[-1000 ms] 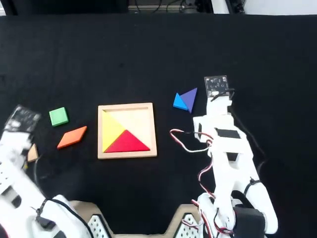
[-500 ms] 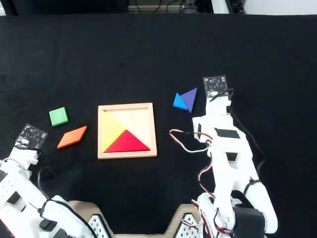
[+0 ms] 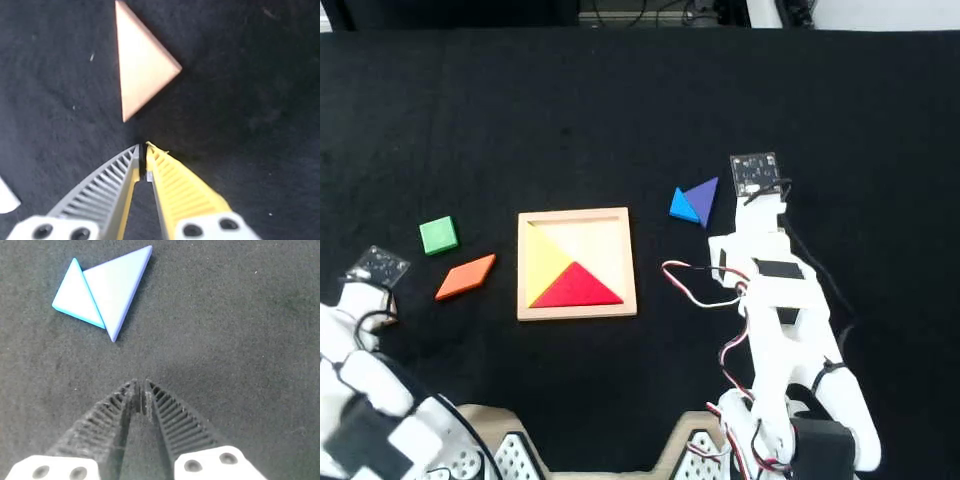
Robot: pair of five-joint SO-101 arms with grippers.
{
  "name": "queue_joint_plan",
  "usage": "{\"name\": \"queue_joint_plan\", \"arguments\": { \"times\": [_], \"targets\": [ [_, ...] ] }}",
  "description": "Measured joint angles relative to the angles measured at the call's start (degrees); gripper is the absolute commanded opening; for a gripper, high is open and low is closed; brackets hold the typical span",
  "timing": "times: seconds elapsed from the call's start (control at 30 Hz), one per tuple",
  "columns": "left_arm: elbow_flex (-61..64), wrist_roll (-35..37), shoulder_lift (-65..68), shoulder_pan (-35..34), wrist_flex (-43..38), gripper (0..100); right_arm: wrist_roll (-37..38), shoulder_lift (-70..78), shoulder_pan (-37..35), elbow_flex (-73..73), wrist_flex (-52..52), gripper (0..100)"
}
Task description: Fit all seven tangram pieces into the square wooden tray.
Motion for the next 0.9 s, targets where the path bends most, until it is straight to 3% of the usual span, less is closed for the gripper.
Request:
{"name": "queue_joint_plan", "arguments": {
  "times": [0.5,0.63,0.8,0.9],
  "targets": [
    [-9.93,6.51,11.87,9.76,-3.34,3,0.00,0.00,0.00,0.00,0.00,3.5],
    [-10.37,5.54,9.23,10.55,2.99,3,0.00,0.00,0.00,0.00,0.00,3.5],
    [-7.65,-2.81,0.70,10.99,13.19,3,0.26,0.00,0.00,0.00,0.00,3.5],
    [-3.96,-4.22,-4.31,9.23,14.33,3,0.26,0.00,0.00,0.00,0.00,3.5]
  ]
}}
